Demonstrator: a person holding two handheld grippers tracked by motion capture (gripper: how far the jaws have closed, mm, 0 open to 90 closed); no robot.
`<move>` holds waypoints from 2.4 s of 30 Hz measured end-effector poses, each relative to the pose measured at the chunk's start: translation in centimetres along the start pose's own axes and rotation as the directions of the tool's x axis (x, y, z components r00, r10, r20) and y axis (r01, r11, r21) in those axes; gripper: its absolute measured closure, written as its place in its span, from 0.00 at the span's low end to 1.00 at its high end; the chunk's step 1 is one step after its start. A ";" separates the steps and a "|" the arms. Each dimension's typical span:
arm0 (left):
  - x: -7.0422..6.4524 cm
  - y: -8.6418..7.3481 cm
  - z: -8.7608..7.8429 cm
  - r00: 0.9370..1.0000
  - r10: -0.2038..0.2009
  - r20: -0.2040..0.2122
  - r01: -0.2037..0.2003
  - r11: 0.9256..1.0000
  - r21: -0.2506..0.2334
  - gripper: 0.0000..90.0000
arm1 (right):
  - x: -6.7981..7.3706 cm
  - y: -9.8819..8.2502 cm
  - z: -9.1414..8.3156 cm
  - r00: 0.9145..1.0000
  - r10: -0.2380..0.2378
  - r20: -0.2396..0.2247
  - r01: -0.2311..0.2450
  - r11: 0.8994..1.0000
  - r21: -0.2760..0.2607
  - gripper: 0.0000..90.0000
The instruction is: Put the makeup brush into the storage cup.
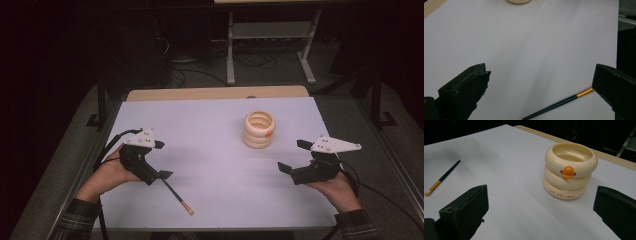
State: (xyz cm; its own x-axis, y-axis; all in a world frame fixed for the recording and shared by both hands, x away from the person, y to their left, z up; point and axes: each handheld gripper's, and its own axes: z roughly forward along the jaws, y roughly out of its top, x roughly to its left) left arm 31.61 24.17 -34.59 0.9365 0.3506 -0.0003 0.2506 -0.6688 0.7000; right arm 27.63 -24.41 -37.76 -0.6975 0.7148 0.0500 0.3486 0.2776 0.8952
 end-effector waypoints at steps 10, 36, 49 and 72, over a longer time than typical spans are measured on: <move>-0.2 -0.1 1.0 0.999 0.033 0.027 -0.035 0.997 0.072 0.00 | 0.0 0.0 0.0 1.000 0.002 -0.002 -0.002 1.000 0.001 0.00; -0.8 -1.0 3.1 0.993 0.101 0.068 -0.112 0.973 0.203 0.09 | 0.0 0.0 0.1 1.000 0.002 -0.001 -0.002 1.000 0.004 0.00; -1.1 -1.1 3.7 0.985 0.139 0.106 -0.161 0.958 0.238 0.20 | 0.0 0.0 0.1 1.000 0.003 -0.002 -0.003 1.000 0.003 0.00; -2.2 -1.4 4.9 0.958 0.210 0.196 -0.263 0.915 0.306 0.37 | -0.1 0.0 0.0 1.000 0.007 -0.002 -0.007 1.000 0.004 0.00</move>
State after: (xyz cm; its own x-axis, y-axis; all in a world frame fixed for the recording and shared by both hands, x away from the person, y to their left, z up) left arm 30.41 21.13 -39.11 0.9977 0.0670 0.0063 0.0581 -0.9046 0.4223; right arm 27.71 -24.48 -37.78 -0.6962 0.7155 0.0571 0.3557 0.2748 0.8933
